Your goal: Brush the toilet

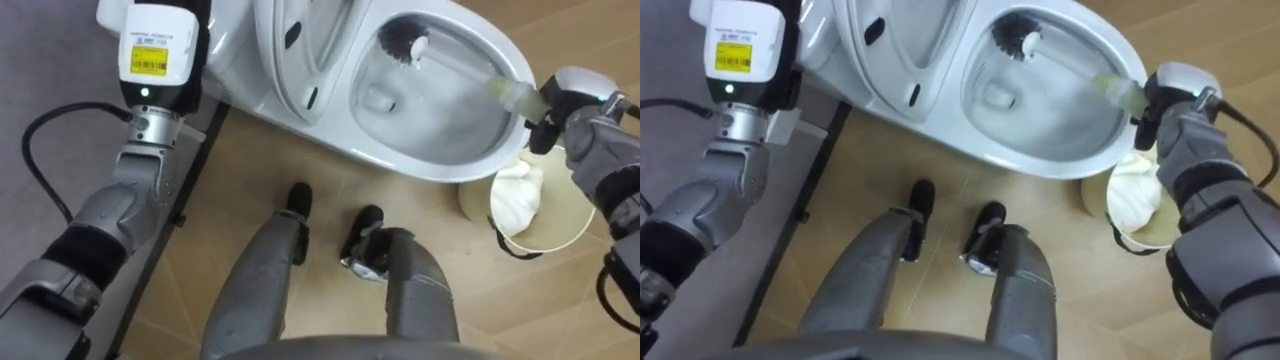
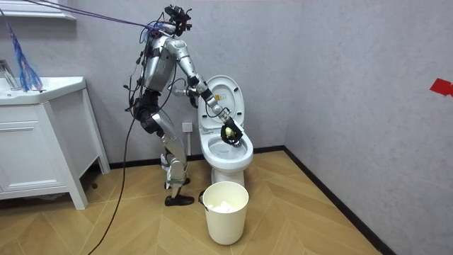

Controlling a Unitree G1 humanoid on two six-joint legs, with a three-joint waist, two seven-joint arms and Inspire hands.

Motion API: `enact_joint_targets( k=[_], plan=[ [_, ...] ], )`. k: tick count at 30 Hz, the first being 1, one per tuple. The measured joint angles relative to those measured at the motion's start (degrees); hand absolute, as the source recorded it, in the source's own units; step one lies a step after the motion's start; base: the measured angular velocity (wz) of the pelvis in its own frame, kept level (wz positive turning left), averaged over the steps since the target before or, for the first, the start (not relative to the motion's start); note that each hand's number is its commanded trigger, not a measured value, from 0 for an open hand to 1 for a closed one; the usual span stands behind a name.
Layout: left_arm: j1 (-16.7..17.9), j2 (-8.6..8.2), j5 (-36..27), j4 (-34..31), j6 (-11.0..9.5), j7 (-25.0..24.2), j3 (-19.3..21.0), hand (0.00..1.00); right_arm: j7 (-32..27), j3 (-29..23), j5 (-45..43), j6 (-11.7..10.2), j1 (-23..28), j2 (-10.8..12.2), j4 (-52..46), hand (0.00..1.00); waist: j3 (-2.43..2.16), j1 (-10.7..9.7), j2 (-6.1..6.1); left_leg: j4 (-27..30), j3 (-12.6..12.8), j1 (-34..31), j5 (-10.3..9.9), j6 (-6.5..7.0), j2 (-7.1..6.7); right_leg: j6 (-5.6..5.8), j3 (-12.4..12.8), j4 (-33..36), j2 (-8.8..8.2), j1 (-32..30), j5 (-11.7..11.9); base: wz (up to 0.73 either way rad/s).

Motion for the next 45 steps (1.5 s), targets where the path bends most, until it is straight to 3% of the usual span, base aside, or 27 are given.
enact_joint_targets(
  k=[8, 12, 17, 19, 22, 28, 37, 42, 45],
  plan=[
    [-0.1, -0.58, 1.0, 0.7, -1.2, -0.6, 0.7, 0.0, 2.1, -1.6, -3.6, -0.1, 2.2, 0.2, -2.1, 1.0, -0.13, 0.4, 0.43, 0.3, -0.2, 0.2, 0.1, 0.22, -0.03, -0.07, -0.9, -0.4, -0.2, 0.8, 0.3, 0.01],
    [-1.3, -3.02, 1.0, 1.8, -1.3, -2.5, 0.1, 0.0, 4.5, -0.1, -7.6, 0.0, 5.2, 0.6, -3.7, 1.0, -0.15, 1.5, 3.06, 0.8, -1.3, 0.3, 0.0, 0.26, 0.06, 0.19, -2.2, -2.0, 0.24, 2.2, 0.6, 0.1],
    [-1.7, -5.05, 1.0, 3.1, -1.7, -3.5, -0.6, 0.0, 6.2, 2.2, -11.1, 3.1, 8.9, 2.1, -2.8, 1.0, -0.21, 2.7, 6.46, 0.6, -1.5, 0.2, -0.2, 0.39, 0.11, 0.42, -2.6, -2.7, 0.38, 2.7, 0.7, -0.01],
    [-0.5, -5.13, 1.0, 2.6, -1.7, -3.7, 0.1, 0.0, 6.0, 1.7, -11.5, 3.9, 10.2, 2.2, -3.1, 1.0, -0.69, 2.8, 7.74, 0.4, -1.5, 0.1, -0.3, 0.34, 0.1, 0.33, -2.8, -3.3, 0.64, 2.6, 0.9, -0.1],
    [0.7, -5.4, 1.0, 2.6, -1.5, -4.0, 0.9, 0.0, 5.5, 1.7, -12.3, 4.1, 11.3, 2.6, -3.4, 1.0, -1.3, 2.1, 8.68, 0.1, -1.5, 0.1, -0.3, 0.24, 0.71, 0.07, -3.2, -5.0, 1.45, 3.3, 1.5, -0.04],
    [1.7, -5.62, -0.3, 2.9, -0.6, -2.8, 0.4, 0.0, 3.6, 1.6, -14.1, 5.8, 13.8, 3.6, -4.4, 1.0, -1.72, 1.1, 9.33, -0.8, -1.5, 0.7, -0.2, 0.16, 0.82, 0.16, -3.0, -5.0, 1.42, 3.5, 1.3, 0.04],
    [4.3, -6.07, -1.6, 2.4, 2.3, -1.7, 0.6, 0.0, 0.1, 0.7, -18.9, 7.3, 19.1, 3.1, -6.5, 1.0, -1.82, -1.0, 9.45, -1.7, -0.4, 2.4, -0.4, 0.35, 0.7, 0.76, -1.2, -4.9, 1.47, 4.1, 0.9, -0.03],
    [4.5, -7.58, -3.6, 2.5, 2.9, -1.4, 0.5, 0.0, -1.3, 0.9, -18.8, 6.9, 19.4, 2.2, -6.0, 1.0, -2.3, -1.1, 10.18, -1.5, -0.2, 2.2, -0.4, 0.48, 0.66, 0.81, -1.3, -4.7, 1.28, 4.0, 0.9, -0.01],
    [3.8, -7.58, -4.3, 1.4, 3.0, -1.0, 0.4, 0.0, -2.6, 1.0, -16.5, 6.3, 18.7, 1.9, -5.5, 1.0, -2.3, -1.1, 10.23, -0.9, -0.4, 1.0, -0.5, 0.5, 0.37, 0.8, -1.5, -3.5, 0.82, 2.7, 0.6, 0.08]
  ],
)
